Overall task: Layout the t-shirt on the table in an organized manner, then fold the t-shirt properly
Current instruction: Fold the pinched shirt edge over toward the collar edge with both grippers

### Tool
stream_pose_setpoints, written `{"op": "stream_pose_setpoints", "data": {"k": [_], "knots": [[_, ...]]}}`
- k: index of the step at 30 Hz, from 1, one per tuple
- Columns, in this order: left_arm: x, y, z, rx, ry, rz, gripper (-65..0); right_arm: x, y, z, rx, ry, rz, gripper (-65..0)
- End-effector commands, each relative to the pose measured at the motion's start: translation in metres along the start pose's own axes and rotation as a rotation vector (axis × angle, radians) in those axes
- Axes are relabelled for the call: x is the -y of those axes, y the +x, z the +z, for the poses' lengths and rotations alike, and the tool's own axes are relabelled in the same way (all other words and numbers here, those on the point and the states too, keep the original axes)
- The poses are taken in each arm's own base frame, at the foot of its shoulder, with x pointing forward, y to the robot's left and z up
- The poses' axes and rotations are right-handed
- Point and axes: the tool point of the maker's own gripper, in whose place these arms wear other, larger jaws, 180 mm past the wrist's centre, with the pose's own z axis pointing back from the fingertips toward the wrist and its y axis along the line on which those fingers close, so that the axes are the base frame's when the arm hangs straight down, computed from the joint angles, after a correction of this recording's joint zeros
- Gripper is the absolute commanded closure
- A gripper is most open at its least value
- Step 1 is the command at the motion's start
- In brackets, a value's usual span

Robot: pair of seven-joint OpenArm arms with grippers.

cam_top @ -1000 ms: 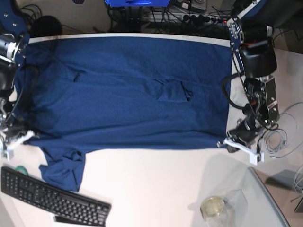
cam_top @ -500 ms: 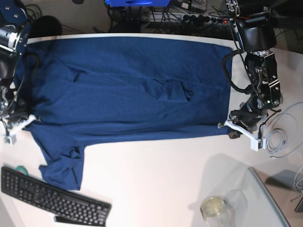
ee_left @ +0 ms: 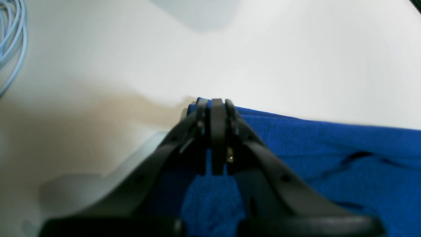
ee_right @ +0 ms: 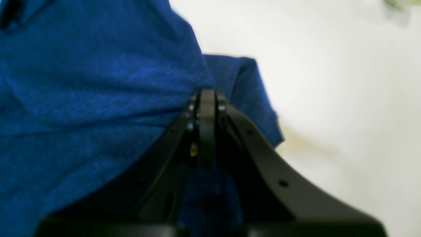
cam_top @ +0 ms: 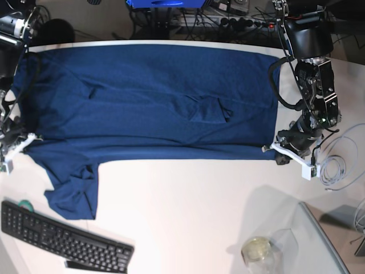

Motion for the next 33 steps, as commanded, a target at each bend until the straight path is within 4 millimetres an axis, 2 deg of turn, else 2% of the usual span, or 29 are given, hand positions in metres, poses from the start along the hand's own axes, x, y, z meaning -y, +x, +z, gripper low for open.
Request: {"op": "stream_pose_setpoints", "data": {"k": [1,3,8,13,17,27,33], "knots": [[-0.001,0.020,0.003,0.049,-0.005,-0.011,0.0,0.009,0.021,0.006,0.049,-0.017,0.009,0.0],[-0.001,0.009,0.005,0.006,-0.003,-0.013,0.0,0.009,0.019,0.007,0.025,-0.019,0.013,0.0],[0.001,0.009,0.018,0.020,-0.001,-0.045,0.0,0.011,0.017,0.014,0.014,-0.031,0.032,0.0],[-0.024,0.007,0.031,0.039,0.056,-0.008,0.0,0.013,0.008,0.022,-0.045,-0.045,0.055,0.0],[-0.027,0.002,0.032,0.028,0.065,-0.013,0.0,0.011,0.003,0.025,-0.068,-0.046,0.063,0.0],[-0.034,-0.036,0.033,-0.056,0.075,0.008,0.0,0.005,-0.033,0.026,-0.129,-0.034,0.058,0.0],[-0.034,-0.050,0.037,-0.081,0.074,0.015,0.0,0.006,-0.042,0.026,-0.145,-0.034,0.057,0.0]]}}
